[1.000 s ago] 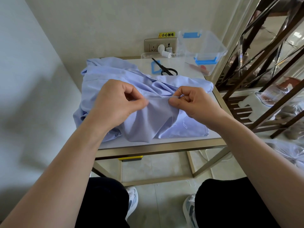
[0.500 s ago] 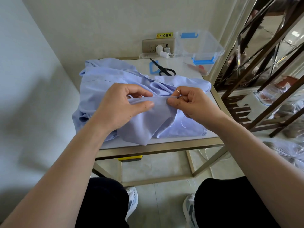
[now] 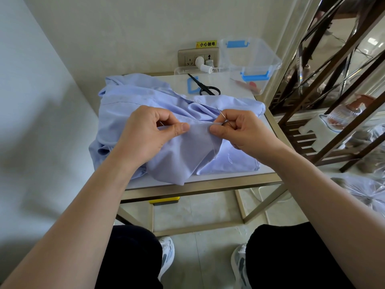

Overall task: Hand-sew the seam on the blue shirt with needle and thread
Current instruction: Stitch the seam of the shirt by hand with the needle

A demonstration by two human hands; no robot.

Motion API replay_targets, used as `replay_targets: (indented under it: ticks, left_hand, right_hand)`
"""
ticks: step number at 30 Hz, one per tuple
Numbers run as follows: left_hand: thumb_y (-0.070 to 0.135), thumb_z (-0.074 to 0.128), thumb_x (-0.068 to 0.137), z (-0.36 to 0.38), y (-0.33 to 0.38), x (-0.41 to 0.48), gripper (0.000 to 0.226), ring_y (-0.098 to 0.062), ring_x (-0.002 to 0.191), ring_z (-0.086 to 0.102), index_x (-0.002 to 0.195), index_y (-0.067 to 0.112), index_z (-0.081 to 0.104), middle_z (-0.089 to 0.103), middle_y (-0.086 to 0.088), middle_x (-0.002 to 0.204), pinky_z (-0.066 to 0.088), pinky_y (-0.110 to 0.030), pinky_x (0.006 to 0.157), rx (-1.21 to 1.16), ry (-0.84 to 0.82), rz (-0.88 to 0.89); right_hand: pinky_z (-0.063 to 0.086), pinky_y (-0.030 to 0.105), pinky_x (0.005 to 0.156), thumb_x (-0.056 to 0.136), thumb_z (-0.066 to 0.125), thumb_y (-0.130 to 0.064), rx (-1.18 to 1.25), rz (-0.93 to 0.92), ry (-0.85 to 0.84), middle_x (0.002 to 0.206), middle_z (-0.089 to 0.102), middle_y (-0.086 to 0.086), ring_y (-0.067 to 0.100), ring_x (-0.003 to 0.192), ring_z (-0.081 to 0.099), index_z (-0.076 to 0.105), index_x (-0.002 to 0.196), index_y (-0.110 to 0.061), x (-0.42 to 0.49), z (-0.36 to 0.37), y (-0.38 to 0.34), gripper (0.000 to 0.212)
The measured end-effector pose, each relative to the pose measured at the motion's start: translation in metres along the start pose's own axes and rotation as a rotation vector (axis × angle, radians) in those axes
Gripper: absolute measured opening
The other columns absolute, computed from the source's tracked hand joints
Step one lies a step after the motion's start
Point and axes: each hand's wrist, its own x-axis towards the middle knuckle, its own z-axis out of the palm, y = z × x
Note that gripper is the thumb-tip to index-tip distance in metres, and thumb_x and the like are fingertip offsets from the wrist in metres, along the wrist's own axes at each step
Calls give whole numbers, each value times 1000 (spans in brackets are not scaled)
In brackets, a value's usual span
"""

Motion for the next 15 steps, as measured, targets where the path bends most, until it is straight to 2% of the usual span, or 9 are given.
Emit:
replay_targets:
  ticks: [2, 5, 8, 12, 15]
  left_hand:
    - [26, 75, 84, 0, 0, 0, 14, -24, 74, 65, 74, 15, 74, 71, 4, 72, 51, -33, 70, 7, 1, 13]
    - [18, 73, 87, 1, 0, 0, 5, -15, 83, 69, 87, 16, 77, 75, 5, 83, 54, -30, 80, 2, -22, 33]
    - [13, 70, 89, 3, -1, 0, 14, -6, 90, 68, 97, 21, 77, 74, 9, 91, 53, -26, 87, 31, -59, 57]
    - [9, 63, 93, 7, 1, 0, 16, -7, 88, 65, 91, 22, 74, 71, 12, 87, 50, -22, 84, 81, -57, 93]
    - [8, 52, 99, 12, 4, -1, 25, -6, 84, 61, 91, 29, 64, 66, 16, 87, 44, -13, 76, 60, -78, 57]
  right_hand:
    - [27, 10, 47, 92, 66, -17, 1, 3, -2, 50, 28, -3, 7, 46, 24, 61, 76, -14, 0, 0, 0, 17]
    - [27, 9, 46, 92, 66, -18, 4, 12, -4, 52, 28, 0, 7, 45, 23, 61, 77, -13, 0, -1, 0, 17]
    - [28, 9, 46, 92, 67, -17, 4, 18, -7, 51, 28, -1, 6, 44, 24, 62, 78, -12, -1, -1, 0, 16]
    - [28, 8, 45, 92, 66, -15, 6, 15, -10, 51, 27, -1, 6, 43, 23, 61, 78, -11, -1, 0, 0, 16]
    - [27, 9, 45, 92, 66, -15, 11, 17, -14, 53, 27, 2, 6, 44, 23, 61, 78, -11, -1, 1, -1, 16]
